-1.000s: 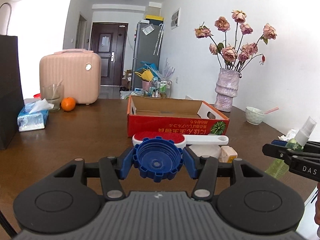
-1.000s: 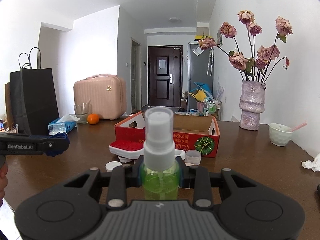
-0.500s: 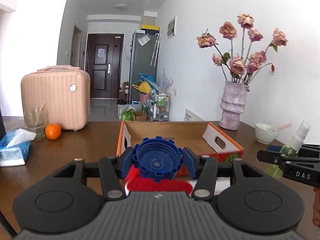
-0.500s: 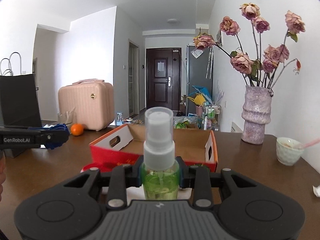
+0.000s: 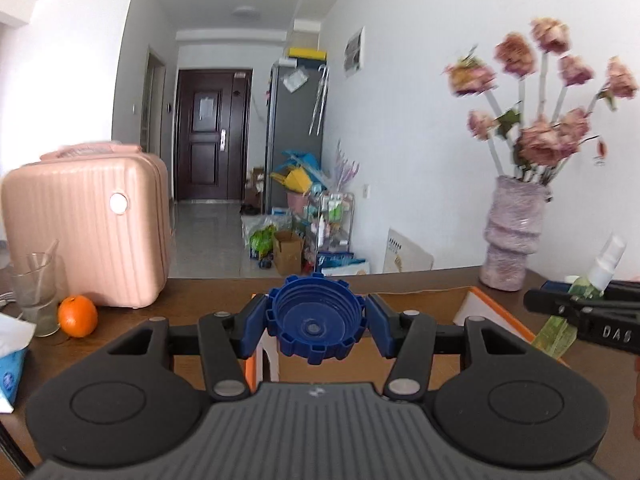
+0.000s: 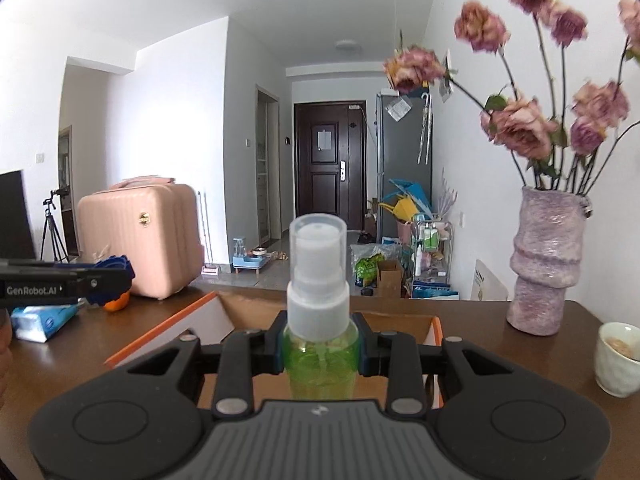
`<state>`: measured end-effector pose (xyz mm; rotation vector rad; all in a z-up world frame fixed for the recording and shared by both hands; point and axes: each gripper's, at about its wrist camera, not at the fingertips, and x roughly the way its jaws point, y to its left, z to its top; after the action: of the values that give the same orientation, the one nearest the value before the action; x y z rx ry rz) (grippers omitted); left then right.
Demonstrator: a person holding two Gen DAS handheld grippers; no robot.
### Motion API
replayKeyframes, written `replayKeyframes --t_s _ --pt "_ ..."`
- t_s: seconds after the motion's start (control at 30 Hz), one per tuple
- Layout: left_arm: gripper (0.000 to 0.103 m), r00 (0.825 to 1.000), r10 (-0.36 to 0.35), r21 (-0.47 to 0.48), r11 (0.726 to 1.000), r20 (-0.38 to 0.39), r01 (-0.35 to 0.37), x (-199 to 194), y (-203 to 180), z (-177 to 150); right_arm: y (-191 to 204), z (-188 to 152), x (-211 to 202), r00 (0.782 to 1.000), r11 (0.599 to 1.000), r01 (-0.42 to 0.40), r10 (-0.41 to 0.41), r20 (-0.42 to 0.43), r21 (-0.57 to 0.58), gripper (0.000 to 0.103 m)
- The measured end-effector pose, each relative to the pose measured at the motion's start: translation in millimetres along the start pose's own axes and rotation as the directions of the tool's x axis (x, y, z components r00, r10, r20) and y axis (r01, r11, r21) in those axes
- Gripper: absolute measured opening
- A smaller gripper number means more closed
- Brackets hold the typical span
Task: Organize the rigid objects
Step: 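Carry the blue cap and green spray bottle into the red box with both tools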
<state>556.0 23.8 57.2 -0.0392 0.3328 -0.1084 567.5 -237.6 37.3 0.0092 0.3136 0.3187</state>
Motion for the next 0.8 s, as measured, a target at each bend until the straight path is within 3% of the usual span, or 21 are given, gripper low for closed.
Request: replayKeyframes --t_s 0.23,0.47,0.57,0.67,0.7,0.8 --pt "0.054 0.988 0.0 -0.005 1.0 -0.154 -0.001 92 10 20 -20 30 87 0.998 1.0 0.026 -0.026 -0.063 0.006 0.031" --pt "0.055 0.94 -0.001 0.018 1.0 -0.341 0.007 161 11 8 -31 27 166 0.973 0.997 0.075 -0.071 -0.218 0.008 0.031" --pt "0.055 0.934 -0.022 0.025 0.999 -0.356 0.033 170 10 2 -37 18 187 0.949 0.995 0.102 -0.093 -0.3 0.016 0.031" --pt "0.058 0.924 -0.022 0.03 0.999 -0.381 0.036 173 8 -1 -42 16 188 0.954 0.992 0.113 -0.094 -0.285 0.053 0.029" --pt "0.064 0.924 -0.022 0.028 0.999 -0.383 0.036 174 8 -1 -41 16 187 0.955 0.993 0.114 -0.098 -0.279 0.043 0.03" --pt "0.065 0.928 -0.014 0.04 0.999 -0.373 0.031 170 8 1 -36 16 185 0.954 0.994 0.107 -0.1 -0.282 0.011 0.029"
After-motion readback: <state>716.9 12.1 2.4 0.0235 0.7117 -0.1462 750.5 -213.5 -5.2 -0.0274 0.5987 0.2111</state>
